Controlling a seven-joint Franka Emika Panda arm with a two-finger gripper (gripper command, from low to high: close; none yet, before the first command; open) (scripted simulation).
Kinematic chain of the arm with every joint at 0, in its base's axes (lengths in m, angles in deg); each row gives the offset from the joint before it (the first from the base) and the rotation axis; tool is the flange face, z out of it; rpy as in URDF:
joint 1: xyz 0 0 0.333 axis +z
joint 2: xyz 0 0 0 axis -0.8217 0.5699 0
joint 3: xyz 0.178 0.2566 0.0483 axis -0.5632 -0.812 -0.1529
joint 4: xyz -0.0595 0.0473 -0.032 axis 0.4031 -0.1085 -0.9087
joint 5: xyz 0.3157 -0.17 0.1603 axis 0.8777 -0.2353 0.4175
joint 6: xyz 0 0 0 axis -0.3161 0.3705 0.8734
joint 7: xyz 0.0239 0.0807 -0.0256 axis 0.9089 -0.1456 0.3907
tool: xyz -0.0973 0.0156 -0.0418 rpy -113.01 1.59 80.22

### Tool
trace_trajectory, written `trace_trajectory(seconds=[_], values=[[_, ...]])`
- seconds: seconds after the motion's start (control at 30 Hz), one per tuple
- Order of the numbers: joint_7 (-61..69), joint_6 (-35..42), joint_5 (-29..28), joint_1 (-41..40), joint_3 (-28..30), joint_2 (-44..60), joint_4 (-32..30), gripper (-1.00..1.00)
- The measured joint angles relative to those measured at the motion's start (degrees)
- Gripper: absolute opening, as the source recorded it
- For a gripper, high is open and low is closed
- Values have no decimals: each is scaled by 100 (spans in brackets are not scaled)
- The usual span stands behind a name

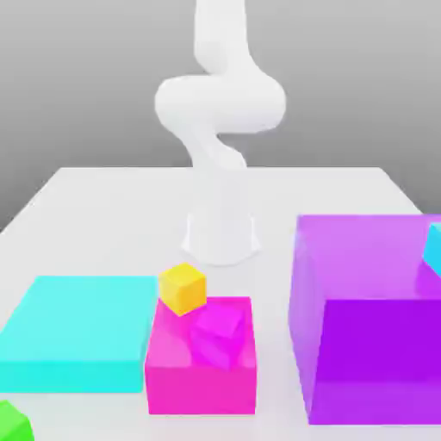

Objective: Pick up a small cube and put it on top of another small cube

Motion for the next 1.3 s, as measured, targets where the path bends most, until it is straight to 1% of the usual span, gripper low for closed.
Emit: trace_trajectory(seconds=[0.33, 0.63, 1.03, 1.17, 1.2, 1.3], values=[[-47, -434, 186, -289, 547, 2105, 314, 0], [52, -811, 550, -698, 971, 3983, 594, 0], [170, -1305, 1022, -1406, 1204, 6494, 970, 0], [316, -1832, 1254, -1622, 1020, 7324, 1144, 0], [348, -1941, 1299, -1659, 975, 7471, 1177, -100], [351, -1941, 1304, -1659, 974, 7471, 1177, -100]])
